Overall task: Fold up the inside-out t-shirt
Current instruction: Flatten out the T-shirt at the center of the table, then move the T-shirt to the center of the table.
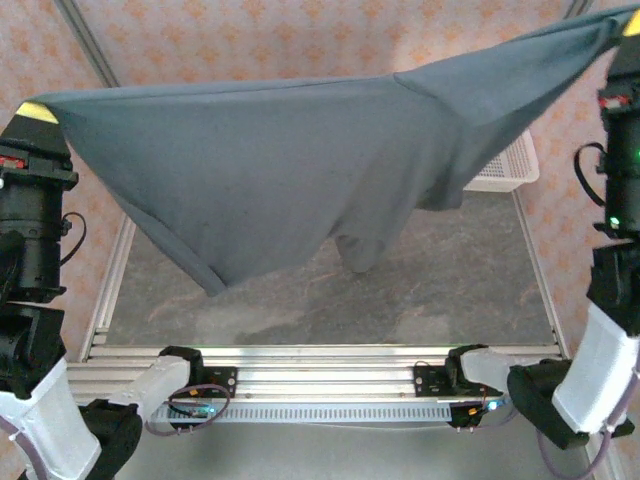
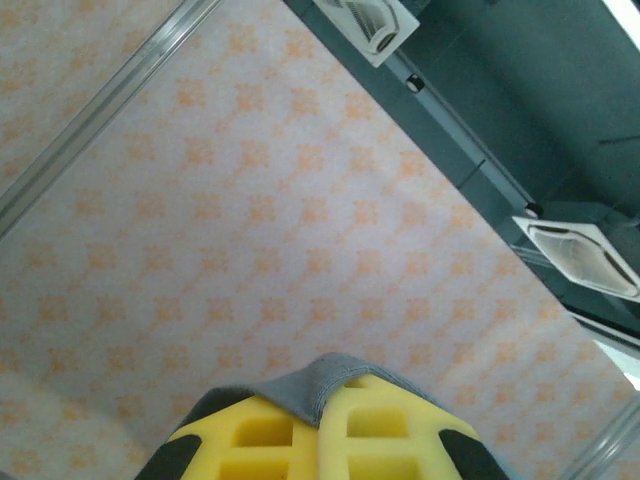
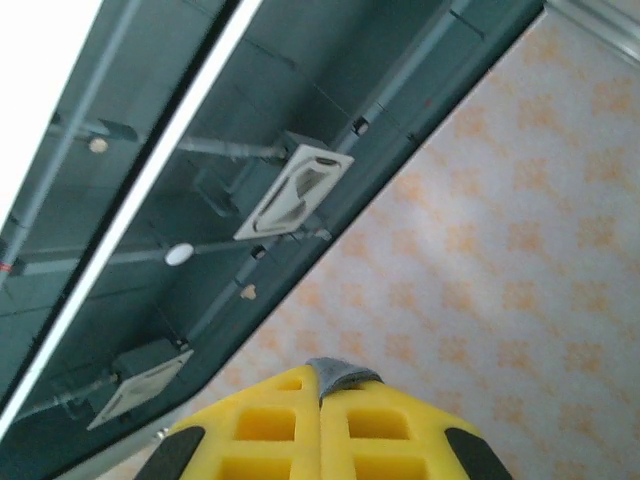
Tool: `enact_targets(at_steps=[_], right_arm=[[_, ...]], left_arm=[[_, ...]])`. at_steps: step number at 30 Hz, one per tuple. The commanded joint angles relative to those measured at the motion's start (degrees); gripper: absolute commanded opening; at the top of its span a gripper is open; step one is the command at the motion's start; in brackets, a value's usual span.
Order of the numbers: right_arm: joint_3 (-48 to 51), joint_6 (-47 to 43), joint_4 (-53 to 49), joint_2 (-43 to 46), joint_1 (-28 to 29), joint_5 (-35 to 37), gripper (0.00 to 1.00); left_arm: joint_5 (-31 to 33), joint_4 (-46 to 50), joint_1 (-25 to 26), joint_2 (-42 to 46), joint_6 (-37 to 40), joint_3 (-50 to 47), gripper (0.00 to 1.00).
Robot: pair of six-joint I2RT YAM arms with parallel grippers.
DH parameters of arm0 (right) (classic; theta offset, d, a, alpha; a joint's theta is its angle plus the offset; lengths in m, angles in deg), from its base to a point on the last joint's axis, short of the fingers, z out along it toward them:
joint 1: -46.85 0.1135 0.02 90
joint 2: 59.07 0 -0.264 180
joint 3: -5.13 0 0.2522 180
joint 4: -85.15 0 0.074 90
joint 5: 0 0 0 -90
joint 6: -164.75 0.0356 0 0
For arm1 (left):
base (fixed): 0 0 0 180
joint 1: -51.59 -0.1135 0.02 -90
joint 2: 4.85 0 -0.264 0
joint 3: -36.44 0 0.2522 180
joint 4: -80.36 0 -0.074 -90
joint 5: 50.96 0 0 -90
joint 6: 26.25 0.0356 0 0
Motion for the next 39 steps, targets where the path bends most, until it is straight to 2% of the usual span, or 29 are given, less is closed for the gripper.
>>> enact_targets(at_steps=[1, 8, 14, 17, 20, 21, 22, 23, 25, 27, 30, 34, 37, 39], right_arm=[[-1.15, -1.27, 4.39, -0.10, -0.70, 1.64, 0.00], [-4.72, 0.19, 3.20, -8.83, -0.71, 2.85, 0.00], [-16.89, -1.09, -5.27, -27.78, -0.68, 2.81, 0.00], [-18.97, -2.41, -6.90, -36.86, -0.73, 1.74, 0.00], [-19.50, -2.02, -7.07, -45.04, -0.69, -1.28, 0.00], [-19.52, -2.10, -6.18, -47.81, -0.61, -3.15, 0.00], [-19.62, -1.98, -5.18, -50.51, -0.45, -3.79, 0.02], [-20.45, -1.49, -4.90, -53.03, -0.38, -3.93, 0.11], [-26.06, -1.07, -5.44, -59.63, -0.36, -5.29, 0.38], [-33.18, -1.72, -9.40, -64.19, -0.43, -4.83, 0.48], [-32.68, -4.66, -13.51, -61.93, -0.44, -4.37, 0.59], [-28.01, -7.98, -24.98, -55.12, -0.58, -5.91, 0.62], [-14.20, -9.12, -29.61, -47.67, -0.54, -13.58, 0.61], [3.04, -8.24, -26.01, -40.69, -0.42, -19.36, 0.58]], left_arm=[[-0.15, -3.56, -1.02, -0.73, -0.71, -0.82, 0.00], [2.20, -0.77, -1.02, -6.84, 0.44, -0.42, 0.00], [6.76, -0.70, -1.11, -16.02, 1.08, -5.67, 0.00], [10.51, -0.15, -1.64, -22.86, 0.46, -8.37, 0.00], [9.30, -0.62, -3.28, -32.14, -0.29, -8.65, 0.05], [8.99, -2.28, -3.57, -35.38, -0.43, -9.10, 0.10], [8.29, -5.46, -3.92, -38.54, -0.29, -9.89, 0.19], [7.31, -8.68, -4.30, -41.03, -0.01, -10.51, 0.28], [5.50, -13.66, -5.32, -47.61, -0.26, -9.07, 0.47], [1.18, -14.04, -6.67, -53.02, -0.60, -4.19, 0.57], [-2.16, -11.98, -7.18, -56.46, 0.00, 1.03, 0.59], [-7.84, -14.72, -6.48, -48.81, -2.94, -5.75, 0.59], [-9.62, -15.96, -3.21, -39.77, -4.12, -16.82, 0.57], [-8.03, -14.29, 0.83, -34.13, -3.58, -24.69, 0.52]])
